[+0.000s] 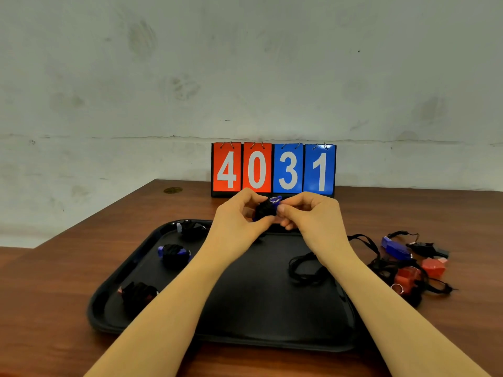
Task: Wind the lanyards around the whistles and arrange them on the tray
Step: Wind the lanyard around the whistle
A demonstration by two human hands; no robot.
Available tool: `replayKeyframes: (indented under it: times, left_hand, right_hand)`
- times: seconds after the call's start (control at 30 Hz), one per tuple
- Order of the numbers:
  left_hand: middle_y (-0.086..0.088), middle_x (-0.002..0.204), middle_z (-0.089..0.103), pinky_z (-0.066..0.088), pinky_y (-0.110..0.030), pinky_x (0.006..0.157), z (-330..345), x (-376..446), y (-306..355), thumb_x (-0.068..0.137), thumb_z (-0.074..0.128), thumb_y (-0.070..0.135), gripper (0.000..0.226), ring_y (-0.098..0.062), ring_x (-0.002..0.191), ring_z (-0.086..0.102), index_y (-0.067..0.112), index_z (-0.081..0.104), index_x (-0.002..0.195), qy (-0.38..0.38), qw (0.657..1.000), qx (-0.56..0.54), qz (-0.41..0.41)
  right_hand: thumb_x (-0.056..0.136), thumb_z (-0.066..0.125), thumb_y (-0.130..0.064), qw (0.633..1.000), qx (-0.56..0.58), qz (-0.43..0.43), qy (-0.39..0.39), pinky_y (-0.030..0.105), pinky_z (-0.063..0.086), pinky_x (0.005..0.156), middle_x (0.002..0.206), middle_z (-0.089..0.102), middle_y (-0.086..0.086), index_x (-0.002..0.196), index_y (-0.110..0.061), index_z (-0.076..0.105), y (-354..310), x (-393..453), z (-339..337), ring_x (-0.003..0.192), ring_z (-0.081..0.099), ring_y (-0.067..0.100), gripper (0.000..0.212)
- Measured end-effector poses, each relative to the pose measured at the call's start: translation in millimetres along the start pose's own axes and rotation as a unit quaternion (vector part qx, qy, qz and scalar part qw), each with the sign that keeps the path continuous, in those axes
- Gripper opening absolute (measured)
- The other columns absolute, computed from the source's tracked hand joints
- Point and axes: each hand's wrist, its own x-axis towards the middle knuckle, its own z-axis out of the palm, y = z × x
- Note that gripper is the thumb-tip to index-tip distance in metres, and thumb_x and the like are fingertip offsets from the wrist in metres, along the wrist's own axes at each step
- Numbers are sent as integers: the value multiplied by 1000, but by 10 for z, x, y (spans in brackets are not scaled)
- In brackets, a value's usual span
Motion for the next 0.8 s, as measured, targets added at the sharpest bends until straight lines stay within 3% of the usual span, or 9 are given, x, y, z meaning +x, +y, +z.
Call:
replayKeyframes:
  times: [0.13, 0.23, 0.4, 0.5, 0.6, 0.8]
  left_hand:
    - [6, 101, 66, 55, -23, 75, -2, 5, -11, 77, 72, 17, 27, -11, 81, 67, 24, 56, 97, -12, 1000, -6, -9]
    - [4, 99, 65, 58, -24, 67, -10, -1, 4, 78, 72, 15, 27, -13, 70, 68, 21, 55, 98, -24, 999, -26, -16]
    - [0, 100, 64, 57, -23, 61, -19, 4, -3, 79, 69, 9, 25, -18, 73, 67, 18, 54, 96, -40, 997, -61, -19]
    - [-2, 100, 65, 56, -22, 60, -27, 11, -20, 79, 69, 7, 25, -19, 76, 67, 17, 53, 96, -42, 996, -79, -22]
    - [-1, 100, 64, 55, -21, 59, -22, 16, -26, 79, 69, 6, 26, -18, 75, 66, 19, 53, 95, -47, 996, -75, -22]
    - [-1, 102, 62, 54, -21, 55, -23, 6, -27, 79, 68, 4, 26, -15, 71, 64, 18, 54, 97, -67, 995, -70, -19]
  right_hand:
    - [80, 67, -2, 999, -14, -24, 18, 21, 55, 69, 79, 68, 2, 76, -20, 61, 5, -16, 24, 72, 68, 10, 19]
    - [81, 66, -3, 997, -44, -54, 17, 21, 55, 74, 82, 67, -3, 77, -24, 61, -11, -35, 28, 78, 66, 9, 21]
    - [82, 64, -2, 994, -62, -85, -13, 14, 52, 74, 84, 66, -8, 82, -27, 61, -29, -52, -3, 79, 64, 5, 25]
    - [84, 60, 2, 995, -51, -85, -31, 8, 49, 73, 85, 65, -9, 91, -19, 63, -27, -40, -15, 77, 64, -4, 22]
    - [86, 58, 0, 992, -70, -99, -35, 11, 51, 77, 86, 67, -4, 94, -15, 66, -4, -21, -32, 78, 65, 0, 19]
    - [82, 63, 1, 959, -168, -227, -7, 7, 44, 83, 96, 61, -4, 90, -6, 70, 64, 24, -50, 92, 58, 2, 12]
